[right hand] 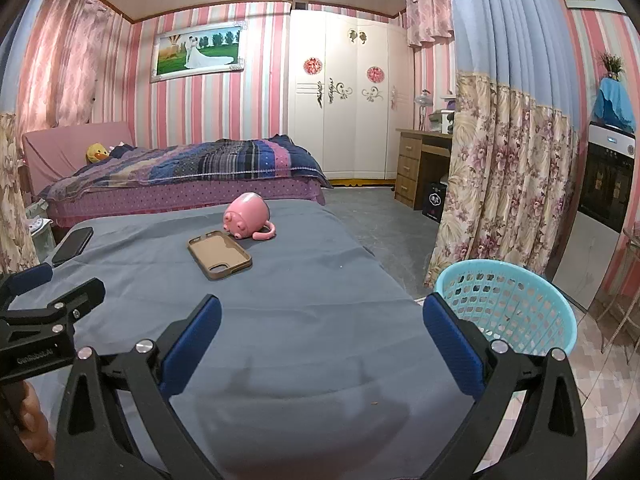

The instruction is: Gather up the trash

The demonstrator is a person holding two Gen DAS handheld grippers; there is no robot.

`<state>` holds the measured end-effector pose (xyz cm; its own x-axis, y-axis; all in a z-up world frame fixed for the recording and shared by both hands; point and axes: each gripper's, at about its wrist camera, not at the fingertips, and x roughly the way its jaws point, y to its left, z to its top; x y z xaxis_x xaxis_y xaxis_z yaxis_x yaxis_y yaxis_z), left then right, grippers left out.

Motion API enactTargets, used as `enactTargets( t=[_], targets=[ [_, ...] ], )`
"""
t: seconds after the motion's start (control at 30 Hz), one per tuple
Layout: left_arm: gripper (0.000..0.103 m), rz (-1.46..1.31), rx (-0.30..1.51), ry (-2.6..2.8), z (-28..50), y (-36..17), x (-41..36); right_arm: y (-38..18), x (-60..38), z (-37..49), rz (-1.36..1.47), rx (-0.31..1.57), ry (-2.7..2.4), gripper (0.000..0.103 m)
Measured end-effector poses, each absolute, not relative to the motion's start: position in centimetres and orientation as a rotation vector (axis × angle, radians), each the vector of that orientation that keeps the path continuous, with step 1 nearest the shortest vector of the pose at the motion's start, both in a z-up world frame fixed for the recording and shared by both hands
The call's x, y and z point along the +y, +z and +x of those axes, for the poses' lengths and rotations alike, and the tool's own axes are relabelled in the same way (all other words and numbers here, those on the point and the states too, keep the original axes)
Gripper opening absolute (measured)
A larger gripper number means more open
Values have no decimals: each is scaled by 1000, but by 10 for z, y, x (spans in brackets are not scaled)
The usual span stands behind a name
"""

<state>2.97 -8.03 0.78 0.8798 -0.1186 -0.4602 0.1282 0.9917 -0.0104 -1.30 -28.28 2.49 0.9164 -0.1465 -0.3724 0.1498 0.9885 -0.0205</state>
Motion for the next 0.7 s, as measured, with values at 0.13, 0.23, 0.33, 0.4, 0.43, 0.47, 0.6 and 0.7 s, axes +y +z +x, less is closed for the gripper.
enactTargets(
  t=[0.13, 0.23, 0.33, 0.4, 0.43, 0.47, 0.6, 0.7],
  targets=[
    [98, 21, 472, -128, 29, 9, -79, 24, -282, -14, 9, 381, -151, 99],
    [98, 22, 471, -128, 29, 9, -79, 24, -282, -14, 8, 379, -152, 99],
    [98, 25, 469, -129, 29, 9, -79, 24, -281, -14, 5, 377, -151, 99],
    [98, 28, 466, -130, 28, 10, -79, 24, -281, -14, 6, 378, -151, 99],
    [98, 29, 465, -131, 28, 10, -80, 24, -281, -13, 6, 379, -151, 99],
    [98, 30, 465, -132, 28, 11, -79, 24, -281, -14, 6, 378, -152, 99],
    [98, 28, 465, -132, 27, 11, -80, 24, -281, -14, 6, 378, -152, 99],
    [98, 28, 465, -131, 27, 11, -79, 24, -281, -14, 7, 378, -151, 99]
  ],
)
